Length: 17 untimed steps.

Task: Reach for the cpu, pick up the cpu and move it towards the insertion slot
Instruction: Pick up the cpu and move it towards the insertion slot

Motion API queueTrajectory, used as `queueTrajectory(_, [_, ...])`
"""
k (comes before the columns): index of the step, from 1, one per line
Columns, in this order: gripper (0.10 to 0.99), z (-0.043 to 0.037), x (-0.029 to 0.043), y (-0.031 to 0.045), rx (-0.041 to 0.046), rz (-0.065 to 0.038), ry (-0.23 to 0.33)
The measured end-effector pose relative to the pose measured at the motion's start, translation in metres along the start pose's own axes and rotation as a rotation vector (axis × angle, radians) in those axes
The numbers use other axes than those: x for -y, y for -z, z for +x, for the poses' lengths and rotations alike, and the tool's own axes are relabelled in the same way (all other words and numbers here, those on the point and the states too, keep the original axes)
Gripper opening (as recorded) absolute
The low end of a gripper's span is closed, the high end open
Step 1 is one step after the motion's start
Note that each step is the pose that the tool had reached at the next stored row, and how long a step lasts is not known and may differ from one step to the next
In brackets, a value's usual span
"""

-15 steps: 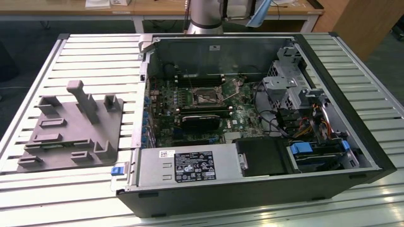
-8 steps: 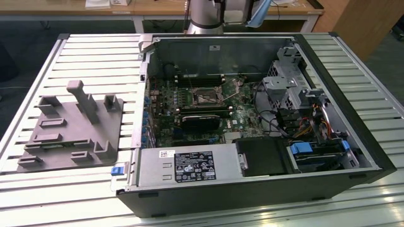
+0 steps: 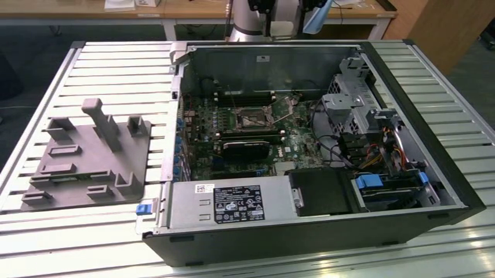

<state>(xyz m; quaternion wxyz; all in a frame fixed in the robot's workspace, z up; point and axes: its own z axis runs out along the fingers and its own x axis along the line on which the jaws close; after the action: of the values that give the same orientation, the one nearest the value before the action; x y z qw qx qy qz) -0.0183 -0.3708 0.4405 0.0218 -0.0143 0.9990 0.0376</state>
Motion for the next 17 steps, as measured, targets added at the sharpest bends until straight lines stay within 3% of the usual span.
queueTrajectory(5, [0.541,0.0007,0.0009,-0.0091,-0.0010,0.000,0.000])
queueTrajectory(14, [0.541,0.0014,0.0025,-0.0253,-0.0158,-0.001,-0.001])
queueTrajectory(17, [0.541,0.0015,0.0027,-0.0270,-0.0202,-0.001,-0.001])
